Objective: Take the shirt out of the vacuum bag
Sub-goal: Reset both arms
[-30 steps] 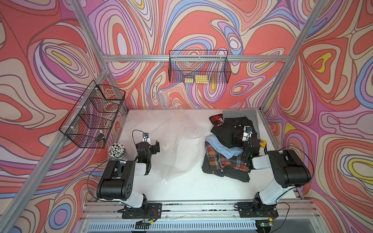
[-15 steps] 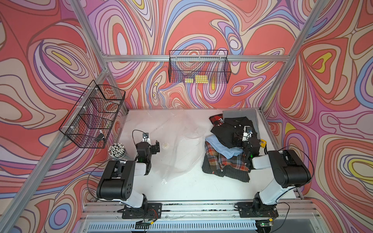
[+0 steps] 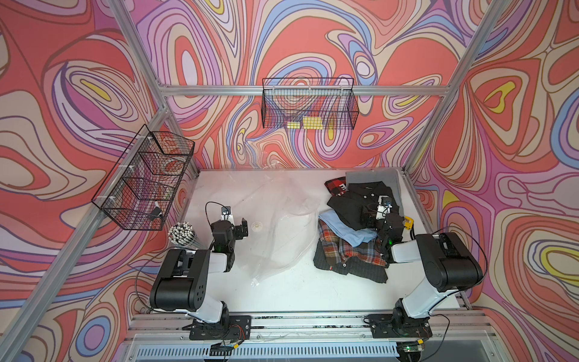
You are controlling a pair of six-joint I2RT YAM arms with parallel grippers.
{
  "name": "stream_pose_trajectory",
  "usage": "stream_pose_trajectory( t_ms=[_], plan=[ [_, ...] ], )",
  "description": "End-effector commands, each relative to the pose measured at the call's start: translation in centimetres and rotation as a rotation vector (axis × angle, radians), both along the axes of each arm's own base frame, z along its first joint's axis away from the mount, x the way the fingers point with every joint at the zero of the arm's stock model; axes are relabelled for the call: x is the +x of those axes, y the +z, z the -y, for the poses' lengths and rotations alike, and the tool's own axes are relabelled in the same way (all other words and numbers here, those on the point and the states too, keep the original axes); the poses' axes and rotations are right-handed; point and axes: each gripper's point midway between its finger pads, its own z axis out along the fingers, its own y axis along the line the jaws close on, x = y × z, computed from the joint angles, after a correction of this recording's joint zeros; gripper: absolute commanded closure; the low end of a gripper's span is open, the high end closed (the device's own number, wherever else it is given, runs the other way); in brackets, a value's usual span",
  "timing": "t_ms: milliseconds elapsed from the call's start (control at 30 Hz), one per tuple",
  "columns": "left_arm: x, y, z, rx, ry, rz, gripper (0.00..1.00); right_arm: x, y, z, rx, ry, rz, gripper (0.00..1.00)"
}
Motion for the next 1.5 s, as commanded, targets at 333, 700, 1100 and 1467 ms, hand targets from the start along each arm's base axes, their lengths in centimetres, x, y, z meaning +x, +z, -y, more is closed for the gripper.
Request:
stream_pose_trajectory(
  t_ms=[333, 700, 1100, 1467],
  plan=[
    [0.6, 0.9, -0.3, -0.003, 0.011, 0.034, 0.01, 0.2, -0.9, 0.5, 0.028, 0.008, -0.038, 0.02],
    [0.6, 0.9, -0.3, -0.004, 0.011, 0.034, 0.01, 0.2, -1.0, -0.4, 0.03, 0.074, -0.041, 0.02],
    [0.6, 0.9, -0.3, -0.003, 0.011, 0.034, 0.01, 0.4, -1.0, 0.7, 0.03, 0.008, -0.048, 0.02],
    [0.6, 1.0, -0.2, -0.004, 0.011, 0.035, 0.01, 0.4, -1.1, 0.7, 0.029, 0.007, -0.05, 0.02]
  ],
)
